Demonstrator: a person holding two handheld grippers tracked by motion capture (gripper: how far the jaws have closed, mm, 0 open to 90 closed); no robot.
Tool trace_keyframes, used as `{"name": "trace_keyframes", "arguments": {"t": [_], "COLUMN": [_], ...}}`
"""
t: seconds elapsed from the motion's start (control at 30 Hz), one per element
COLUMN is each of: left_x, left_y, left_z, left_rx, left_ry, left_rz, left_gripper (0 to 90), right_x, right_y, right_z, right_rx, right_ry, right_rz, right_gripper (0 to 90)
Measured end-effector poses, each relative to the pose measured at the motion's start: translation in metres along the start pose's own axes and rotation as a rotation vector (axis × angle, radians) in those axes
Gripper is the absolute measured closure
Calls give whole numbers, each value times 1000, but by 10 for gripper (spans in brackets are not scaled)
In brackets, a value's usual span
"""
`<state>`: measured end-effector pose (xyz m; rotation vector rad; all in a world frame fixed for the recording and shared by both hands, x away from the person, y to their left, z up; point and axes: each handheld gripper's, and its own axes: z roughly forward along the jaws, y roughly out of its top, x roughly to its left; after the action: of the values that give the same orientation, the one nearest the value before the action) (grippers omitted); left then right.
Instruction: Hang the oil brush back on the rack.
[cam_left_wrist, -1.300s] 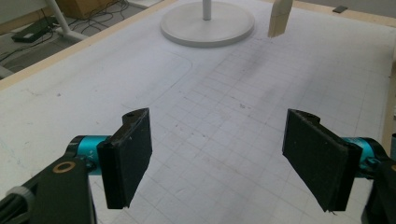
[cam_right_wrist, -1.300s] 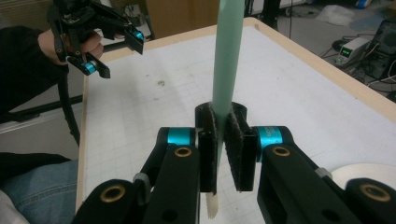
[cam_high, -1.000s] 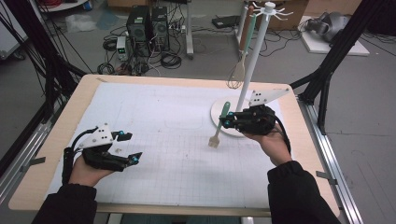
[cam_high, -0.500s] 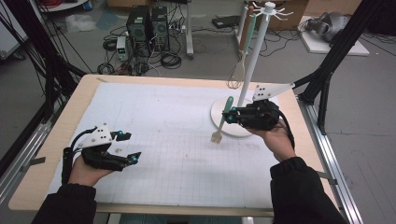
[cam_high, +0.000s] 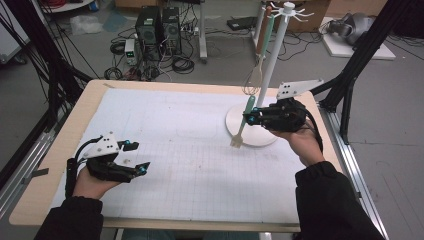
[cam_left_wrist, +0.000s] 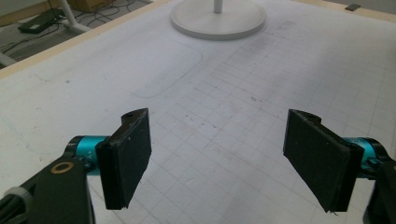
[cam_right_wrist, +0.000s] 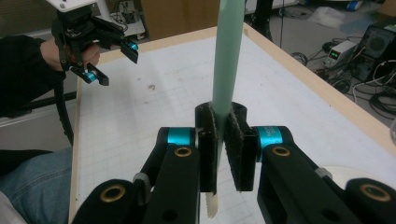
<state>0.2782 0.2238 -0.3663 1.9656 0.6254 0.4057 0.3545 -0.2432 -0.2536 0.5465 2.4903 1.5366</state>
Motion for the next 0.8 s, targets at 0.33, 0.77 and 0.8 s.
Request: {"name": "trace_keyframes", "arguments": {"t": [0.33,0.77,0.8], "left_x": [-1,0,1], "left_y": [-4,-6,-6], "left_z": [1,-2,-2], "left_rx": [13,1,2], "left_ry": [16,19,21], "left_rz": [8,-3,-3], "left_gripper": [237,234,235], "right_x": [-8,-20,-20], "right_y": [10,22,24], "right_z": [-14,-23,-24], "right_rx": [-11,-28,-27], "right_ry": [-25,-45,-47], "right_rz": [4,-4,-6], "right_gripper": [835,836,836]}}
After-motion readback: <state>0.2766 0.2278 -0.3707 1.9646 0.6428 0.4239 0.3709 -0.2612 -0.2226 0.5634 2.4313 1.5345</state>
